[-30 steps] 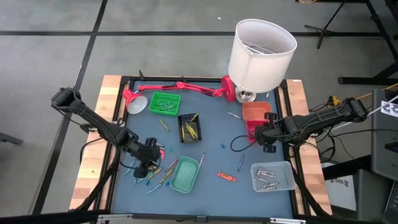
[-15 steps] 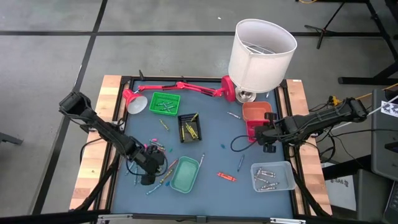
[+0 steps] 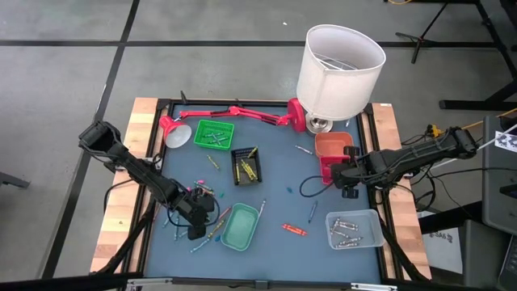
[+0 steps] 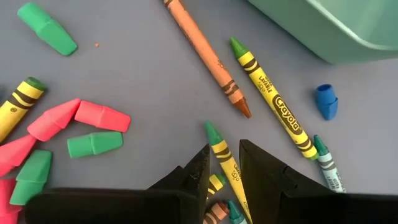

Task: Sort crayons
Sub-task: Put the green crayon into the black bin

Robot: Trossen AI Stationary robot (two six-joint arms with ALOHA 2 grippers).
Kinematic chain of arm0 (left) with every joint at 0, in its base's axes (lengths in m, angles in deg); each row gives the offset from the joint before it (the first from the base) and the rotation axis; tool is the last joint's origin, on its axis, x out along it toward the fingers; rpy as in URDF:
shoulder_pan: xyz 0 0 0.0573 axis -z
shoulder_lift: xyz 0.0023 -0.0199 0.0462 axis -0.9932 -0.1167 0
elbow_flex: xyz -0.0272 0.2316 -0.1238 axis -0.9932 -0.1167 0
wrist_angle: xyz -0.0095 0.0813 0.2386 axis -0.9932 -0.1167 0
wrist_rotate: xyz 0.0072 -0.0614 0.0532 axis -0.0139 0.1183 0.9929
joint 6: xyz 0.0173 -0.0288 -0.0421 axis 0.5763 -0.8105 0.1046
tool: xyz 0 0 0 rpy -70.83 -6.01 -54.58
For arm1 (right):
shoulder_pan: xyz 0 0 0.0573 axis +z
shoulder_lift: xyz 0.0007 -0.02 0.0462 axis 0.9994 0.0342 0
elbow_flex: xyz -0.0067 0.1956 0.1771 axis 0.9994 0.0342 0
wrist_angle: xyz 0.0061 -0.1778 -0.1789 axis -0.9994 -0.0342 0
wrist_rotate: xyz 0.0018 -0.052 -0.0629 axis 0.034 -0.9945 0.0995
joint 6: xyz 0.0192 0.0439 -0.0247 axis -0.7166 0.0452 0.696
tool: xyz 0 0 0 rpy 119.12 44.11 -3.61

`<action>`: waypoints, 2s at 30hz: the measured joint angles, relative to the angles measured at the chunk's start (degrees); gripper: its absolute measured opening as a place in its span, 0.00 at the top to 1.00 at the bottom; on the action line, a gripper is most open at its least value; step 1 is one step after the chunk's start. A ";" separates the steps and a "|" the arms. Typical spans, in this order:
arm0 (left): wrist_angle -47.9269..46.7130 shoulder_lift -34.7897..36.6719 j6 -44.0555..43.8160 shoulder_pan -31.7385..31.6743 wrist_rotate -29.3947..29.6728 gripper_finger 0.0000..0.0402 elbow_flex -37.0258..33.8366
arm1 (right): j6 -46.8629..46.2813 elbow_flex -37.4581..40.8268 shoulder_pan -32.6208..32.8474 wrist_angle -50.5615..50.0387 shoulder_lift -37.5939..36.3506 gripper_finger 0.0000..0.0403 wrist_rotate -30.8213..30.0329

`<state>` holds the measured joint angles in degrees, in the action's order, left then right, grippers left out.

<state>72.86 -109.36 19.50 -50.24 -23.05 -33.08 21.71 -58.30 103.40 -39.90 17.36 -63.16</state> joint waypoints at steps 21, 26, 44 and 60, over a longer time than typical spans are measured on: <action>2.12 -5.33 0.13 0.13 1.07 0.83 0.22 | 0.02 0.00 0.00 0.01 0.00 0.70 0.00; 2.06 -5.40 0.13 0.13 2.00 0.91 0.15 | 0.02 0.00 0.00 0.01 0.00 0.70 0.00; 0.51 -5.96 2.10 -2.16 3.21 0.98 3.78 | 0.02 0.00 0.00 0.87 0.00 0.70 0.22; -8.79 -5.75 14.04 -10.92 2.93 0.98 14.64 | 0.02 0.00 0.00 0.89 0.00 0.70 0.61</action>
<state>64.06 -115.11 33.54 -61.16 -20.11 -18.44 21.74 -58.30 103.40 -39.01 17.36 -62.54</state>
